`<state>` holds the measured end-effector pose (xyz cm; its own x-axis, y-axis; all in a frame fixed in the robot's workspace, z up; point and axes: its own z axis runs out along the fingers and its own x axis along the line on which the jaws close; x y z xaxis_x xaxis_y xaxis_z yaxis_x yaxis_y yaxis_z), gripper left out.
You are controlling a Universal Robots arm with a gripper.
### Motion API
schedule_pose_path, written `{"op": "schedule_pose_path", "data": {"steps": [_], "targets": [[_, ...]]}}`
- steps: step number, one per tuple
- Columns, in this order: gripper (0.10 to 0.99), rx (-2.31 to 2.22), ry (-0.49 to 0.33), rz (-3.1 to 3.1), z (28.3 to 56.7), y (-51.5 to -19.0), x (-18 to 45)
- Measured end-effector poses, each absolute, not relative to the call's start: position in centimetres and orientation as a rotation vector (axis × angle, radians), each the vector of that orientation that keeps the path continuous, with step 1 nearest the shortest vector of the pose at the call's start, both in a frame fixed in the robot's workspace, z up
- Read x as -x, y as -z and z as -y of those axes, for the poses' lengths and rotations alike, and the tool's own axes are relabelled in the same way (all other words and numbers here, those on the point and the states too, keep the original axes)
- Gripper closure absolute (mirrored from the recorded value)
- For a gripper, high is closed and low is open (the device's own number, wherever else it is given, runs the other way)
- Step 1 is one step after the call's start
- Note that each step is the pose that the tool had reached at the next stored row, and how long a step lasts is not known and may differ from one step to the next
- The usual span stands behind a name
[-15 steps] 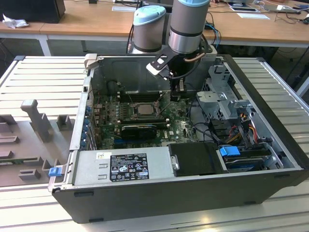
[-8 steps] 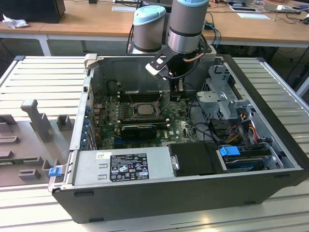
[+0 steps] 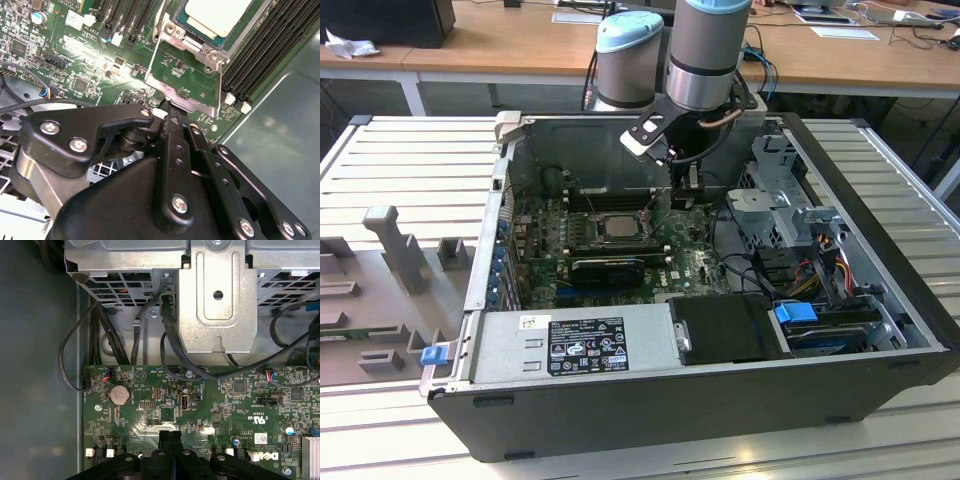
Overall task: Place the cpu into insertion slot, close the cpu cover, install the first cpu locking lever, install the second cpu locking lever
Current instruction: 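Close the cpu cover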
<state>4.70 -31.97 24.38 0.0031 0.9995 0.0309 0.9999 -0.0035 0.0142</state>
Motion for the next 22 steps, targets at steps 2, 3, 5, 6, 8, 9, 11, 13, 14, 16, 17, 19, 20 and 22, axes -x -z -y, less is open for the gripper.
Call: {"op": "schedule_pose_path", "data": {"steps": [2,3,5,6,8,9,11,13,14,16,17,19,20,22], "targets": [[0.980,2.217,0.050,2.209,31.96,-24.38,-4.68],[0.980,2.217,0.050,2.209,31.97,-24.38,-4.66],[0.980,2.217,0.050,2.209,31.96,-24.38,-4.60],[0.980,2.217,0.050,2.209,31.96,-24.38,-4.59],[0.980,2.217,0.050,2.209,31.96,-24.38,-4.55],[0.980,2.217,0.050,2.209,31.96,-24.38,-4.53],[0.980,2.216,0.050,2.209,31.97,-24.38,-4.48],[0.980,2.217,0.050,2.209,31.97,-24.38,-4.44],[0.980,2.217,0.050,2.209,31.97,-24.38,-4.42],[0.980,2.217,0.050,2.209,31.97,-24.38,-4.36],[0.980,2.217,0.050,2.209,31.97,-24.38,-4.34],[0.980,2.217,0.050,2.209,31.96,-24.38,-4.31],[0.980,2.216,0.050,2.209,31.97,-24.38,-4.30],[0.980,2.217,0.050,2.209,31.96,-24.38,-4.26]]}}
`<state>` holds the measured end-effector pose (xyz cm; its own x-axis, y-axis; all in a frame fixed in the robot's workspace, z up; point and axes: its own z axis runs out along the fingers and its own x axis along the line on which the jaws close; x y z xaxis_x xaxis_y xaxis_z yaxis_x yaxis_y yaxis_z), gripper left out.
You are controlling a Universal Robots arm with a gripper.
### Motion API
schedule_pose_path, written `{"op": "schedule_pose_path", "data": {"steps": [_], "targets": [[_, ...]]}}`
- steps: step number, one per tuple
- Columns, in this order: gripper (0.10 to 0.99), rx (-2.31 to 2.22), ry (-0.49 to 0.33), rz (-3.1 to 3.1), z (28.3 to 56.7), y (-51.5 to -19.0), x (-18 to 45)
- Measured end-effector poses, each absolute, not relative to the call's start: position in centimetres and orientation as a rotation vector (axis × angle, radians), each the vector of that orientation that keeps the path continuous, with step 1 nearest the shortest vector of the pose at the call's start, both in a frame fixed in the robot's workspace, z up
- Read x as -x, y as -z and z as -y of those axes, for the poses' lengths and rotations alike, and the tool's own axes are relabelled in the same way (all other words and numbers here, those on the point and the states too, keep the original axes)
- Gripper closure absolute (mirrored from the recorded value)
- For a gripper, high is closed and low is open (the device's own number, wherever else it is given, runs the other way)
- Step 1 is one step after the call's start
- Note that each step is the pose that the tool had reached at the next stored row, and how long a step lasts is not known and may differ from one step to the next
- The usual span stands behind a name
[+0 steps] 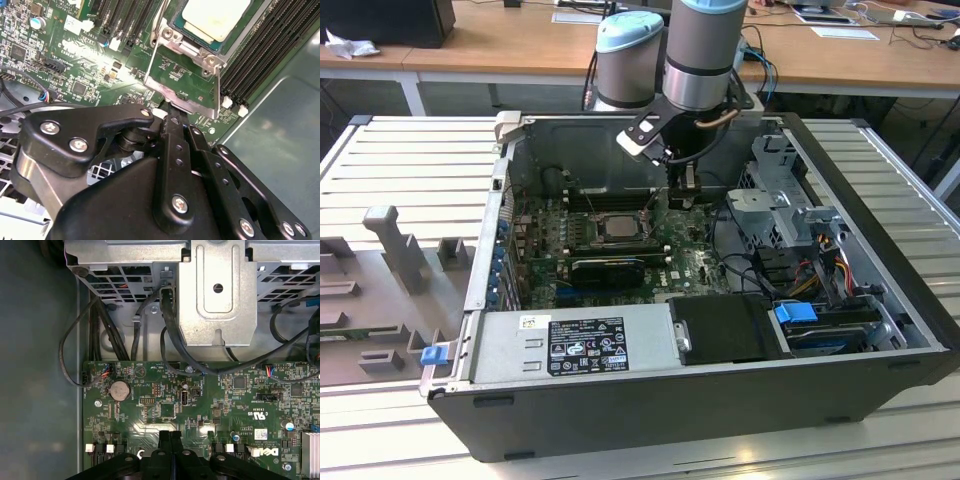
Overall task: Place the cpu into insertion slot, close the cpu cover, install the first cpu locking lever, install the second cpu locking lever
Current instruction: 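Close the cpu cover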
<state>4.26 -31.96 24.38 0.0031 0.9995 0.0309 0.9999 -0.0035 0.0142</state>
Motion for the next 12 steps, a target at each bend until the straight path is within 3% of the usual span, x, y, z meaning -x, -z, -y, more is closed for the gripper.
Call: {"op": "schedule_pose_path", "data": {"steps": [12], "targets": [[0.980,2.217,0.050,2.209,31.96,-24.38,-3.72]]}}
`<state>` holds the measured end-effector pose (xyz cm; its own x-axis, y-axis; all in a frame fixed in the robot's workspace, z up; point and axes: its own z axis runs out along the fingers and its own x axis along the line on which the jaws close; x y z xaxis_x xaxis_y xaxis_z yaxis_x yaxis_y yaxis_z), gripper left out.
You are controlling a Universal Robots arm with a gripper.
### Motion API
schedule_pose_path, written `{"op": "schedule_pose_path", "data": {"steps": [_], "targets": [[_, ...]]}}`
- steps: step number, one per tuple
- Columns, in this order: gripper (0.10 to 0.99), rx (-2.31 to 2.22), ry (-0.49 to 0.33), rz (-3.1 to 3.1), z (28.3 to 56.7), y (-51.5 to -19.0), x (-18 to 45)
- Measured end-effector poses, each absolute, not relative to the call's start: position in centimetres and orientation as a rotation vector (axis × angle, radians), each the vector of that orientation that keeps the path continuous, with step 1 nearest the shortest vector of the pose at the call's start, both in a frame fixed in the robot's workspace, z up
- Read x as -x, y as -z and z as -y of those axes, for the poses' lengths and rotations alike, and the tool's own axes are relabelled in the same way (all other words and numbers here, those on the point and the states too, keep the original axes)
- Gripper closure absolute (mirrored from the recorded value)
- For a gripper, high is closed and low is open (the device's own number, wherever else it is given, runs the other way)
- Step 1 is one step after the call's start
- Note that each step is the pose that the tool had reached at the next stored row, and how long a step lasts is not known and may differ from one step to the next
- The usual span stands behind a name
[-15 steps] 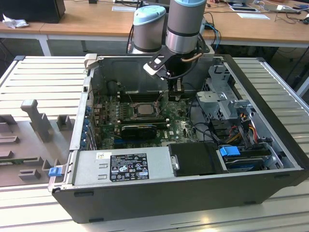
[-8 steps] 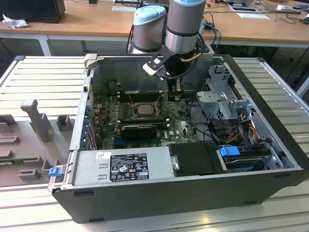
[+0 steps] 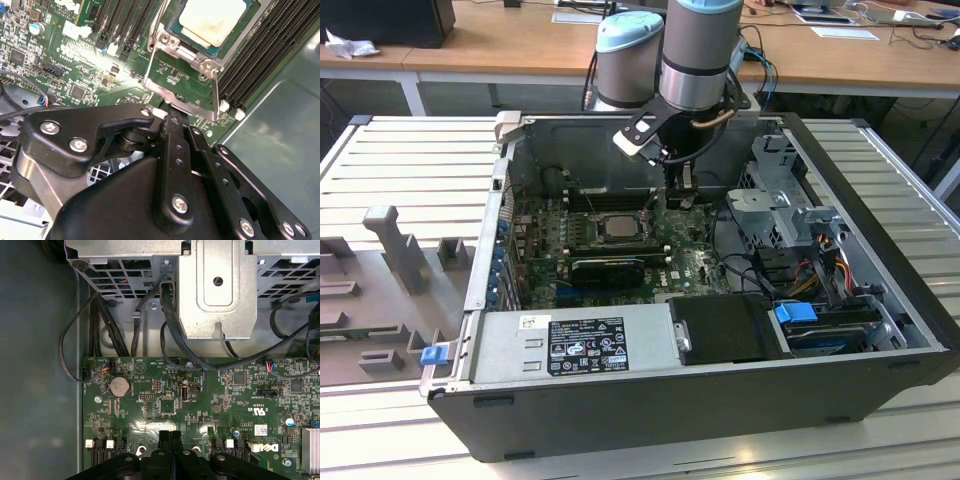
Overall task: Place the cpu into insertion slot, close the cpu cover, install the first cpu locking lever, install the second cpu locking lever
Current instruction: 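Close the cpu cover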
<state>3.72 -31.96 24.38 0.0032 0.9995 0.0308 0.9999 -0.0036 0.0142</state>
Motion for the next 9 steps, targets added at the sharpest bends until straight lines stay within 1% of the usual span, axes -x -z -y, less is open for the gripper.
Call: {"op": "schedule_pose_path", "data": {"steps": [9], "targets": [[0.980,2.217,0.050,2.209,31.97,-24.38,-2.81]]}}
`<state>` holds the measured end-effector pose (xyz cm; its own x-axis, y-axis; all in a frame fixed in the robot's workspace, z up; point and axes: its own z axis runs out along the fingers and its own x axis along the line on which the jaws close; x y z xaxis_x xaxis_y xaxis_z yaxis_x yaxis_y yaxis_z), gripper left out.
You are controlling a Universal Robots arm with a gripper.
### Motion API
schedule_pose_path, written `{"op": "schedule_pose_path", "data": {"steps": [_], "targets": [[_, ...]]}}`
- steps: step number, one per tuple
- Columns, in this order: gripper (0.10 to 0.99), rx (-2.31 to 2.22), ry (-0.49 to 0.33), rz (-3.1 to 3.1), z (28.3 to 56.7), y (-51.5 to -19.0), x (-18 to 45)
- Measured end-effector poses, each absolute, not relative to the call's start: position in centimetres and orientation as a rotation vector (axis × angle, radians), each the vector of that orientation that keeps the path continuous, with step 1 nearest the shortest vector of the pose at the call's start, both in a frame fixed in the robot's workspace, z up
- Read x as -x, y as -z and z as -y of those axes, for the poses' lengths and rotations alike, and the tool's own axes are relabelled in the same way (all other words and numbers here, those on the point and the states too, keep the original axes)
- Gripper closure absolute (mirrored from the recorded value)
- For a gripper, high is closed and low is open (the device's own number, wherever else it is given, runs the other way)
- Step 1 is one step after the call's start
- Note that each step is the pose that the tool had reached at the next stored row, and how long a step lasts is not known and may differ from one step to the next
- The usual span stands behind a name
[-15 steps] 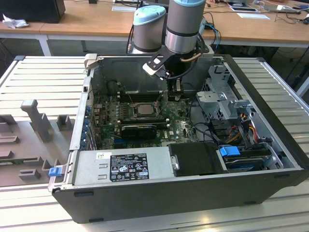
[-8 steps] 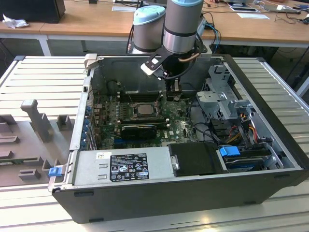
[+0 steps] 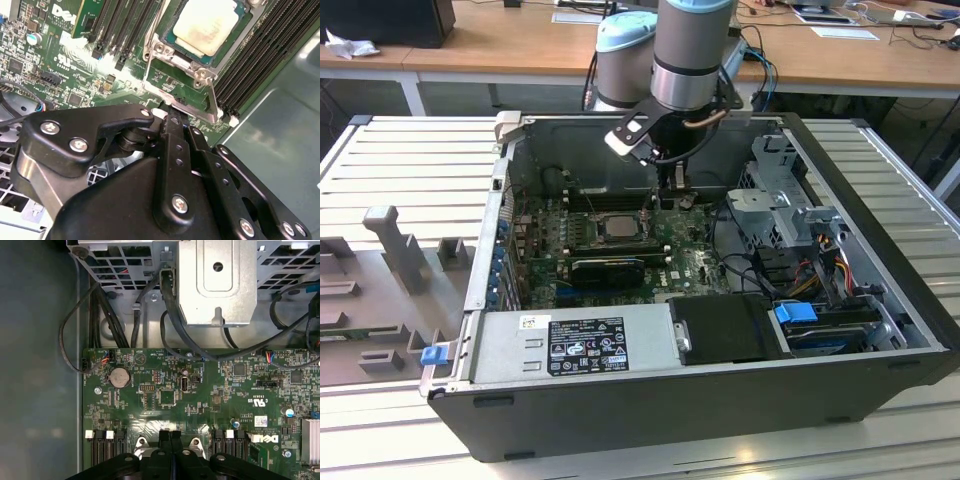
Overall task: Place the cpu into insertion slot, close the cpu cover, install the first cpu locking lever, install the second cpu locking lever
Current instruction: 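Close the cpu cover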
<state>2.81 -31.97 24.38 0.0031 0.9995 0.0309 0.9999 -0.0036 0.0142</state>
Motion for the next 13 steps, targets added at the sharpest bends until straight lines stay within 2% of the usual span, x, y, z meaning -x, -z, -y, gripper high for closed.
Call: {"op": "schedule_pose_path", "data": {"steps": [13], "targets": [[0.980,2.217,0.050,2.209,31.97,-24.38,-2.04]]}}
